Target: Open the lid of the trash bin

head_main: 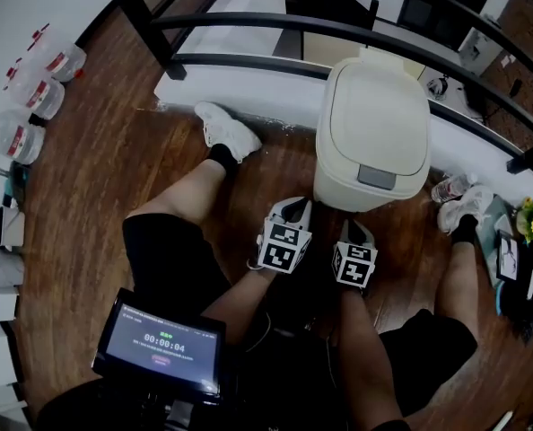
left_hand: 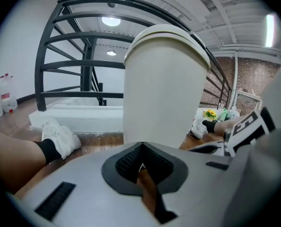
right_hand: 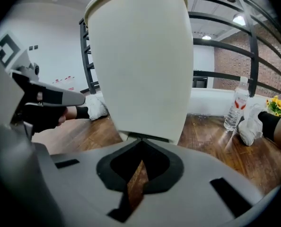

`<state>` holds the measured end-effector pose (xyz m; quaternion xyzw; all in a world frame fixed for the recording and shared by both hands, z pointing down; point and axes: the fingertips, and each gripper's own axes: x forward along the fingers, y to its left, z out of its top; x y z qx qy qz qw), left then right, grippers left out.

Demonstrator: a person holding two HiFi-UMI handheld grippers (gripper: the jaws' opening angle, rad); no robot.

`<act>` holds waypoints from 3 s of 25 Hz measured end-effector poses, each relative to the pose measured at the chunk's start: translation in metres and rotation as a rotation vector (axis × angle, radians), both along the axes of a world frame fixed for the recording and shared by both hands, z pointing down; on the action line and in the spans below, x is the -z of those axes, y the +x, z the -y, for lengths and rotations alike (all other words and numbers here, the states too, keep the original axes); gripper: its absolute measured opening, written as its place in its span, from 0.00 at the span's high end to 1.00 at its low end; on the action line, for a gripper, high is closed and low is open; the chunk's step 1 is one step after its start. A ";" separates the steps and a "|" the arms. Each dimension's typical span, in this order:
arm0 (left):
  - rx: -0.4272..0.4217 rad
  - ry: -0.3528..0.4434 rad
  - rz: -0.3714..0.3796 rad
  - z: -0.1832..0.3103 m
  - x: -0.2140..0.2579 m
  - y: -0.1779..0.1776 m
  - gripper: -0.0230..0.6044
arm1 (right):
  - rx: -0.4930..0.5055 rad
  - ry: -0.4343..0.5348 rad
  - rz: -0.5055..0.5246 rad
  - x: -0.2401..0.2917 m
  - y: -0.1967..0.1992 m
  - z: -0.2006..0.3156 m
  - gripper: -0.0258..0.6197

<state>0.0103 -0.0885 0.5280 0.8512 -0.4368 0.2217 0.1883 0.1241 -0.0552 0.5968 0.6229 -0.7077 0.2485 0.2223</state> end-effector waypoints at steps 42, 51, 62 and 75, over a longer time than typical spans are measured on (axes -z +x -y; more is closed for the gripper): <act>-0.048 -0.145 0.027 0.035 -0.038 -0.011 0.97 | -0.004 -0.217 -0.030 -0.076 -0.004 0.044 0.95; -0.042 -0.160 0.040 0.040 -0.059 -0.010 0.97 | 0.024 -0.236 -0.015 -0.097 -0.002 0.050 0.95; -0.039 -0.168 0.034 0.038 -0.058 -0.010 0.97 | -0.006 -0.260 0.022 -0.099 0.000 0.048 0.95; -0.038 -0.171 0.022 0.036 -0.060 -0.009 0.97 | 0.011 -0.267 0.017 -0.103 -0.003 0.051 0.95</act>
